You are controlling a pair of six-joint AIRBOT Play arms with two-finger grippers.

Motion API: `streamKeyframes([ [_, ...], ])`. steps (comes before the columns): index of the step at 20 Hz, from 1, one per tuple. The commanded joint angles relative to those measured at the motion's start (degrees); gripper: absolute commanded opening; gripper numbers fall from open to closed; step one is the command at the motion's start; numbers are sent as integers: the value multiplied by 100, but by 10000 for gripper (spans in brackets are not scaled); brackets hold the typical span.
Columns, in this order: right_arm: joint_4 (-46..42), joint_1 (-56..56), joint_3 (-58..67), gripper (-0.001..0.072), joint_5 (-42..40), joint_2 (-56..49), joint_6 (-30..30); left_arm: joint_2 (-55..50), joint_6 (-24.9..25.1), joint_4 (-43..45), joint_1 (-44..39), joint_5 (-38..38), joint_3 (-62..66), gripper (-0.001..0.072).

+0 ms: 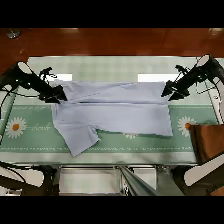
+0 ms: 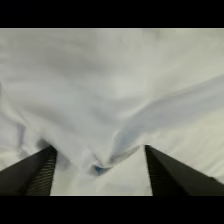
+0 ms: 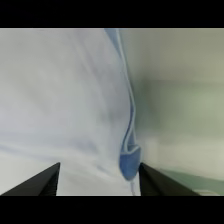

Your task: Fold the shirts.

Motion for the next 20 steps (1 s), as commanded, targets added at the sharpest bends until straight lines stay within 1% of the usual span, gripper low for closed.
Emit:
streamKeyframes([
  [1,-380,-66,0,583,369,295,13,52,-144,446,39,-595,33,701],
  [2,-610,-120,-42,583,315,557,11,170,-133,719,96,-706,2,700],
  [4,-634,-400,-378,583,-149,1268,20,737,-195,1167,345,-623,-382,700],
  [5,-535,-603,-673,583,-455,1657,17,1113,-186,1165,575,-503,-702,701],
  [7,-181,-1069,-1617,582,-1080,2544,-179,1902,-188,1051,1147,-151,-1530,700],
  [8,83,-1305,-2260,583,-1416,3025,-330,2352,-186,667,1541,87,-2111,701],
  [9,426,-1515,-2944,582,-1714,3488,-542,2730,-153,72,1926,249,-2708,700],
  [11,1172,-1738,-4203,582,-2105,4295,-1060,3305,356,-1178,2524,461,-3873,700],
  [12,1510,-1775,-4693,582,-2214,4601,-1250,3517,568,-1556,2702,560,-4321,700],
  [13,1816,-1773,-5108,582,-2264,4848,-1401,3657,608,-1698,2791,669,-4629,700],
  [15,2286,-1773,-5635,581,-2238,5130,-1635,3845,638,-1871,2769,938,-5051,700],
  [16,2406,-1773,-5788,581,-2212,5202,-1700,3888,822,-2153,2721,1040,-5215,700],
  [18,2457,-1773,-5952,580,-2153,5239,-1714,3886,1145,-2712,2557,1167,-5445,700],
  [20,2465,-1773,-5976,580,-2050,5241,-1674,3886,1161,-2782,2304,1279,-5563,700],
])
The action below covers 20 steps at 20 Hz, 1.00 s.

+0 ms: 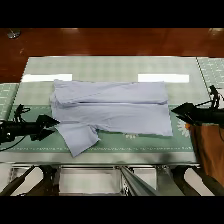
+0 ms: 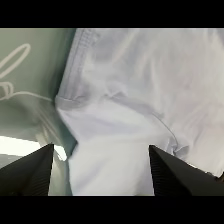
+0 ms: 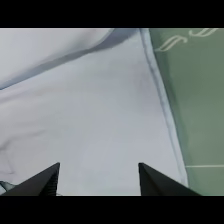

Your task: Fold the shirts.

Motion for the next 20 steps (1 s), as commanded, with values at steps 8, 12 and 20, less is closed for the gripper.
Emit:
streamKeyframes([
  [8,413,-859,-50,580,254,160,133,85,380,-496,-1246,343,-496,700],
  [12,-846,-1670,-22,580,789,160,597,85,575,-498,-1493,291,-494,42],
  [20,-1716,-413,-737,580,778,2,1169,85,590,-516,-1493,299,-470,37],
])
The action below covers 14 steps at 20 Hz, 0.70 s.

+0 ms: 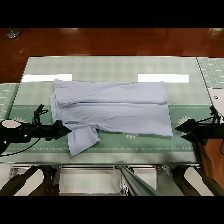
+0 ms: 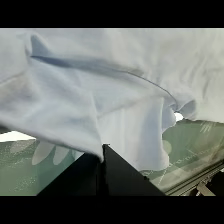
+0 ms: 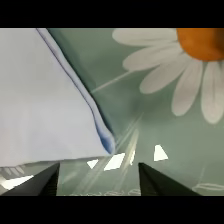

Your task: Fold the shirts.

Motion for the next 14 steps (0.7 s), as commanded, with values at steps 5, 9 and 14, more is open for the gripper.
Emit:
streamKeyframes([
  [5,334,782,-122,579,-328,-603,44,4,15,-79,-13,-24,2,37],
  [9,824,1272,-120,579,-916,-951,37,4,17,-173,-13,-22,2,37],
  [14,1714,1292,9,14,-1460,-1084,-293,4,57,-173,-4,-15,42,37],
])
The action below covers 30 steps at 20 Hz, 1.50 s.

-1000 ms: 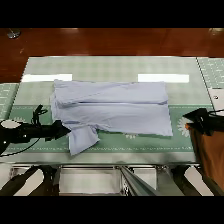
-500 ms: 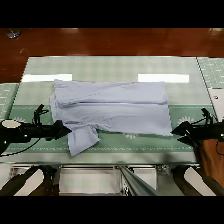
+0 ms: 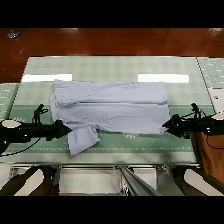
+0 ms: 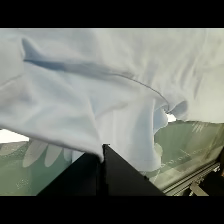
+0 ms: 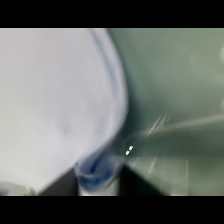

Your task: Fold the shirts.

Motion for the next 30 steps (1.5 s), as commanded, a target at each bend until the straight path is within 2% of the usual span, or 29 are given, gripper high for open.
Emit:
streamKeyframes([
  [1,785,68,92,18,-116,-83,-584,11,144,4,22,2,105,37],
  [4,754,63,472,18,308,-81,-739,17,144,15,201,-98,575,37],
  [7,695,63,1075,17,275,-85,-649,13,142,4,328,-120,1244,37],
  [9,876,68,1469,18,219,-160,-522,4,-262,4,310,13,1572,36],
  [11,1198,68,1799,17,94,-304,-584,-4,-229,160,210,503,1768,36],
  [13,1231,70,2144,17,-37,-549,-557,-199,-442,149,142,1071,1943,36],
  [18,1318,348,2841,18,-138,-1456,-614,-1646,-446,105,-232,1224,3143,36],
  [21,1325,549,3401,18,-426,-2048,-476,-2542,-754,87,-304,1139,4129,36],
  [26,1346,767,4380,18,-461,-2983,-328,-3866,-782,90,-361,310,5493,36],
  [30,1346,815,4889,18,-483,-3512,-79,-4422,-831,92,-411,151,6083,36],
])
